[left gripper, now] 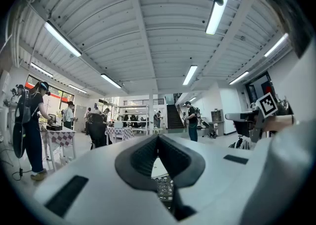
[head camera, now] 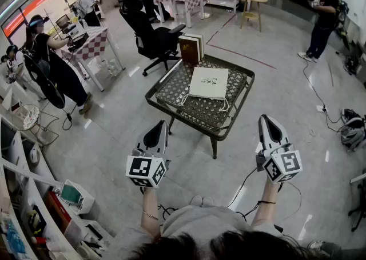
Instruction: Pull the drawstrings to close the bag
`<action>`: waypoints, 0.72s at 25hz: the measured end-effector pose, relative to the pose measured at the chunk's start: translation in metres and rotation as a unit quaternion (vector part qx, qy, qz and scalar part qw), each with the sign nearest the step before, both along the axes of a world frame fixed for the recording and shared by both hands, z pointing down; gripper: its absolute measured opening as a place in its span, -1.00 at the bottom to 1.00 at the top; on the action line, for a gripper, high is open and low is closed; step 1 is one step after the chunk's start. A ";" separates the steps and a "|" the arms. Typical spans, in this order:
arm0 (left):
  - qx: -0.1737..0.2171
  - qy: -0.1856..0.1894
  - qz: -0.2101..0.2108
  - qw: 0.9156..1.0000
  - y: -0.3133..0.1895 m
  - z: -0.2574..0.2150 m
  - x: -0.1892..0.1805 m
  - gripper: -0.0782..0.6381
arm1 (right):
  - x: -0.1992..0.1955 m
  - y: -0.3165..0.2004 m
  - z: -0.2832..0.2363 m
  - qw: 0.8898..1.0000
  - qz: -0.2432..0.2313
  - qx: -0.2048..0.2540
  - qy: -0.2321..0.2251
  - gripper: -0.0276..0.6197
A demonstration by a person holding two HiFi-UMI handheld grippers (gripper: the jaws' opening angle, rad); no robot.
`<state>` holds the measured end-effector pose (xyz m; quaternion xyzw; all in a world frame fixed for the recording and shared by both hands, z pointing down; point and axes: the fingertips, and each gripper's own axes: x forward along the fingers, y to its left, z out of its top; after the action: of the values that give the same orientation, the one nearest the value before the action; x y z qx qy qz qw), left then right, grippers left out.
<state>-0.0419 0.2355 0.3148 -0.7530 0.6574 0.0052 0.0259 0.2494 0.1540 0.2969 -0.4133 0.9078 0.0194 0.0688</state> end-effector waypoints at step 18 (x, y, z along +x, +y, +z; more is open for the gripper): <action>0.003 -0.002 -0.011 1.000 0.005 0.001 0.018 -0.71 | 0.011 0.000 0.001 0.999 -0.026 -0.001 -0.024 -0.85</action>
<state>-0.0239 0.2405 0.3157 -0.7459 0.6654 0.0050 0.0296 0.2602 0.1538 0.2977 -0.3899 0.9164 0.0071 0.0907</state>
